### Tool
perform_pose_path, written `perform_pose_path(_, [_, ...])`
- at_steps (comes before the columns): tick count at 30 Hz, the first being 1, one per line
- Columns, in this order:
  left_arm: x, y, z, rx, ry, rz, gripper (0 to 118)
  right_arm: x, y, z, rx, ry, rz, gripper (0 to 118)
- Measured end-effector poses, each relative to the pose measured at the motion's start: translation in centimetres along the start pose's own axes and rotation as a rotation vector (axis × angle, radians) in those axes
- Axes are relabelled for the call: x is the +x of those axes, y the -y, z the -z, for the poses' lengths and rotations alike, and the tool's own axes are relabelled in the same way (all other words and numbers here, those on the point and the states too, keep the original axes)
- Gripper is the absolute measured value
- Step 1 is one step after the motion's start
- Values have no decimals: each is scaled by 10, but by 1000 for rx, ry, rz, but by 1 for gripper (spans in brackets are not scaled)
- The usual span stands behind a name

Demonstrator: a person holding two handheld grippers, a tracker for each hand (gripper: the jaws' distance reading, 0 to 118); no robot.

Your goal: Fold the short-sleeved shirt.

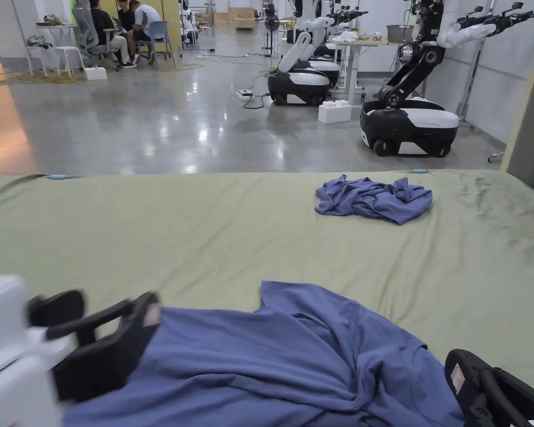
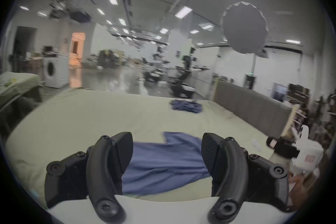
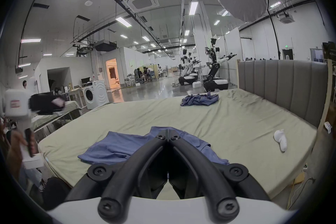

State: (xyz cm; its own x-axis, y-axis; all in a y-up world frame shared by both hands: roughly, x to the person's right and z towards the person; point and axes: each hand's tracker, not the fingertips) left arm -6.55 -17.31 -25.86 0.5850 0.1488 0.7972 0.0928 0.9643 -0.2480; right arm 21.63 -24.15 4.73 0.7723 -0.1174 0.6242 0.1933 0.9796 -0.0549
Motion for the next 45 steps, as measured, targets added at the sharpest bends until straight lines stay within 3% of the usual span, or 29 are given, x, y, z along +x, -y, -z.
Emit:
perform_pose_path(1, [-8, 8, -12, -21, -42, 12, 82, -3, 1, -3, 2, 0, -13, 2])
perform_pose_path(2, [-18, 17, -27, -49, -81, 33, 56, -8, 2, -5, 2, 3, -24, 2])
perform_pose_path(3, [-25, 27, -41, -60, -115, 67, 56, -12, 2, -7, 1, 1, -26, 2])
perform_pose_path(4, [-28, 35, -45, -65, -145, 78, 40, -14, 2, -9, -1, -9, -19, 2])
perform_pose_path(5, [-34, 37, -54, -43, -204, 25, 0, -17, 2, -9, -9, -25, -3, 2])
perform_pose_path(6, [-42, 38, -61, -38, -237, 9, 0, -20, 2, -10, -9, -32, 9, 2])
perform_pose_path(8, [-46, 39, -54, -118, -137, -44, 0, -26, 2, -12, -5, -34, 15, 2])
perform_pose_path(14, [-52, 24, -13, -71, -177, -41, 0, -32, -4, -11, -17, -72, 30, 2])
perform_pose_path(15, [-70, 24, 9, -114, -220, -51, 1, -32, -4, -11, -18, -78, 43, 2])
perform_pose_path(16, [-81, 24, 34, -178, -247, -58, 27, -32, -4, -11, -19, -85, 55, 2])
perform_pose_path(17, [-94, 29, 68, -294, -274, -74, 82, -32, -5, -10, -25, -96, 63, 2])
perform_pose_path(18, [-112, 43, 112, -489, -269, -84, 118, -32, -5, -9, -31, -101, 65, 2])
perform_pose_path(21, [-133, 102, 182, -763, -222, -197, 117, -34, -5, -9, -37, -112, 68, 2])
perform_pose_path(26, [-125, 147, 203, -852, -268, -143, 115, -31, -3, -8, -50, -120, 77, 2])
perform_pose_path(28, [-124, 146, 209, -879, -272, -125, 107, -30, 0, -4, -67, -119, 65, 2])
perform_pose_path(29, [-121, 146, 208, -876, -279, -105, 95, -29, 2, -2, -72, -113, 59, 2])
perform_pose_path(30, [-119, 138, 203, -832, -297, -69, 54, -26, 3, 0, -79, -108, 55, 2])
perform_pose_path(31, [-115, 131, 196, -787, -299, -45, 2, -24, 4, 3, -86, -106, 51, 2])
perform_pose_path(34, [-98, 116, 181, -653, -306, 64, 2, -10, 5, 22, -121, -86, 31, 2])
perform_pose_path(36, [-90, 105, 173, -629, -211, -14, 2, 5, -1, 49, -140, -62, 0, 2])
perform_pose_path(39, [-80, 102, 164, -600, -199, 29, 2, 40, -16, 130, -223, 10, -40, 3])
perform_pose_path(40, [-76, 95, 157, -583, -171, -2, 2, 53, -20, 164, -281, 35, -25, 18])
perform_pose_path(41, [-77, 94, 153, -571, -138, -53, 2, 70, -19, 212, -374, 73, -13, 51])
perform_pose_path(42, [-78, 96, 150, -559, -133, -69, 2, 87, -13, 261, -506, 119, -21, 101])
perform_pose_path(43, [-77, 97, 150, -567, -152, -56, 2, 101, -4, 299, -624, 154, -14, 111])
perform_pose_path(45, [-82, 93, 146, -564, -149, -57, 2, 122, 24, 359, -782, 162, 5, 100])
